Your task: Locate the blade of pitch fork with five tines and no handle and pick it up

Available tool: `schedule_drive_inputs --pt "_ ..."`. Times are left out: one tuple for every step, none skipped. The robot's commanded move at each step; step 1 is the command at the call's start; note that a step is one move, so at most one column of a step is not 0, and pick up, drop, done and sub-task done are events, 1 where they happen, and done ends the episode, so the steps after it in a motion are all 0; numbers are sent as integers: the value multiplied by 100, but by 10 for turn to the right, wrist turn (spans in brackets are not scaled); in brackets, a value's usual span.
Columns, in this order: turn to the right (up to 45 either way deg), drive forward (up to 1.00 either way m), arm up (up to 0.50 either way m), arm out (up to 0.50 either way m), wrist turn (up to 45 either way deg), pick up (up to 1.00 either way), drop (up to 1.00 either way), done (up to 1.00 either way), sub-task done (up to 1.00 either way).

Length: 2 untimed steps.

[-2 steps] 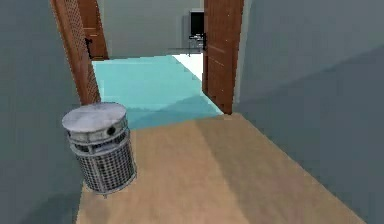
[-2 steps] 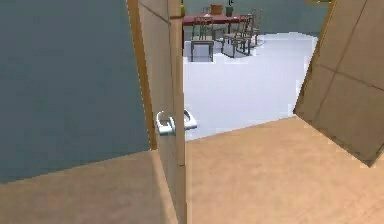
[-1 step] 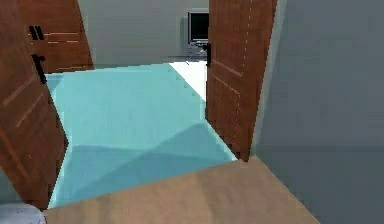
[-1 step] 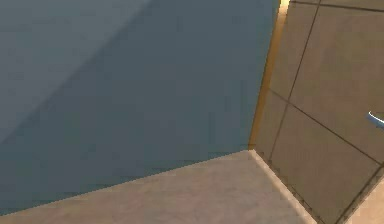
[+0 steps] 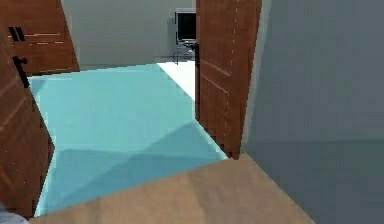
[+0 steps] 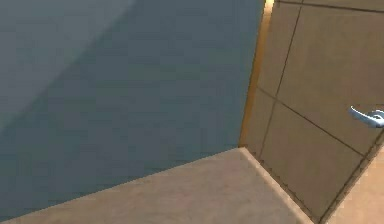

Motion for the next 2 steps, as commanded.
schedule_drive_inputs --pt "0 35 0 0 0 0 0 0 0" --pt "-150 0 0 0 0 0 0 0 0"
